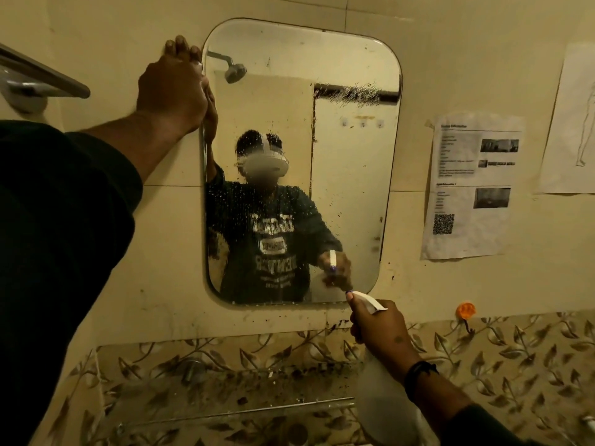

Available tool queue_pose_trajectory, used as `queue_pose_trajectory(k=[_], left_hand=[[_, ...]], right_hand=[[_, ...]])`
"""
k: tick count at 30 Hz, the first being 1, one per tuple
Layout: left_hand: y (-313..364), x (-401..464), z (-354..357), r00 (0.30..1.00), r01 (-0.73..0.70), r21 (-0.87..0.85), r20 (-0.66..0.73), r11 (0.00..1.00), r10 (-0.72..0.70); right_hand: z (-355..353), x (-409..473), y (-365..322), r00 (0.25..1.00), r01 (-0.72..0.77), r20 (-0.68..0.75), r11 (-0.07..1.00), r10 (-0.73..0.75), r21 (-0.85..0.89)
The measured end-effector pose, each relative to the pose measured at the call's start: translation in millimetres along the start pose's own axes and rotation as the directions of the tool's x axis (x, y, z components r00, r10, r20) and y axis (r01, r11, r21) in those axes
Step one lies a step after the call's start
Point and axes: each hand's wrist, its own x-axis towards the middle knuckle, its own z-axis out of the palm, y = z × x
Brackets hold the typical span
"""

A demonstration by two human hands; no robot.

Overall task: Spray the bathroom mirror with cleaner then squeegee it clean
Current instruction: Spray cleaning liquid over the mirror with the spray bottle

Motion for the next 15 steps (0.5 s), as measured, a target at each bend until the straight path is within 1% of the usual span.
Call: queue_pose_trajectory(k=[3,10,12,15], left_hand=[[-0.7,0.1,1.6,1.0,-0.011,-0.004,-0.001,1.0,0.011],[-3.1,0.5,4.4,1.0,-0.023,0.007,-0.019,1.0,0.023],[-3.0,0.3,4.8,1.0,-0.019,0.002,-0.02,1.0,0.019],[-2.2,-0.2,3.9,1.0,-0.007,-0.001,-0.016,1.0,0.007]], right_hand=[[3.4,-3.3,-5.4,0.996,0.005,0.093,1.0,-0.006,0.015],[17.7,-3.1,-9.9,0.996,-0.059,0.064,0.998,0.057,0.028],[20.9,-4.3,-10.4,0.993,-0.066,0.099,0.997,0.062,0.039],[26.3,-9.2,-13.0,0.985,-0.022,0.173,0.997,0.01,0.069]])
